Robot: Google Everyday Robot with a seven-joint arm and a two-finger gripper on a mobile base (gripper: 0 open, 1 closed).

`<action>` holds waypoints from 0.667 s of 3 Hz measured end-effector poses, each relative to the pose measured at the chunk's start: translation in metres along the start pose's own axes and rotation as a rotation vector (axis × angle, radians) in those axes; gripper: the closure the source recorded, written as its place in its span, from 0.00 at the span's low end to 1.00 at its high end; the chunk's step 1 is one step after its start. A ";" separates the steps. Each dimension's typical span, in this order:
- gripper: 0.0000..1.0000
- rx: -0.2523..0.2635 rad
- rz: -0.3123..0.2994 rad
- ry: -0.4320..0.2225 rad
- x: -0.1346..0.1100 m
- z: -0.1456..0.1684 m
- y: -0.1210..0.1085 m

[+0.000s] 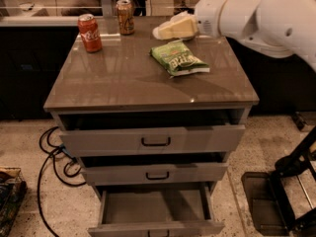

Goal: Place coke can into bottom drawer

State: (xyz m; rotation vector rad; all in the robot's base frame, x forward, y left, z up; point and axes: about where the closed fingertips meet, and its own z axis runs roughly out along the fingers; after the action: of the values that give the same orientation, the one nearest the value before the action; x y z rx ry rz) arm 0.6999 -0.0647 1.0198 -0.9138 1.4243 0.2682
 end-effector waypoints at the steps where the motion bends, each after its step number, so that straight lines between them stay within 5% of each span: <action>1: 0.00 0.011 0.068 -0.069 0.018 0.054 0.014; 2: 0.00 0.022 0.158 -0.161 0.030 0.116 0.029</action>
Offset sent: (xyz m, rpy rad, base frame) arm 0.1175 0.1357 -0.0817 0.3806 -0.0060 0.0337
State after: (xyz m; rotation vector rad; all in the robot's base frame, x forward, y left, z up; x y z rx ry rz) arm 0.7705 0.0216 0.9681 -0.7458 1.3489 0.4343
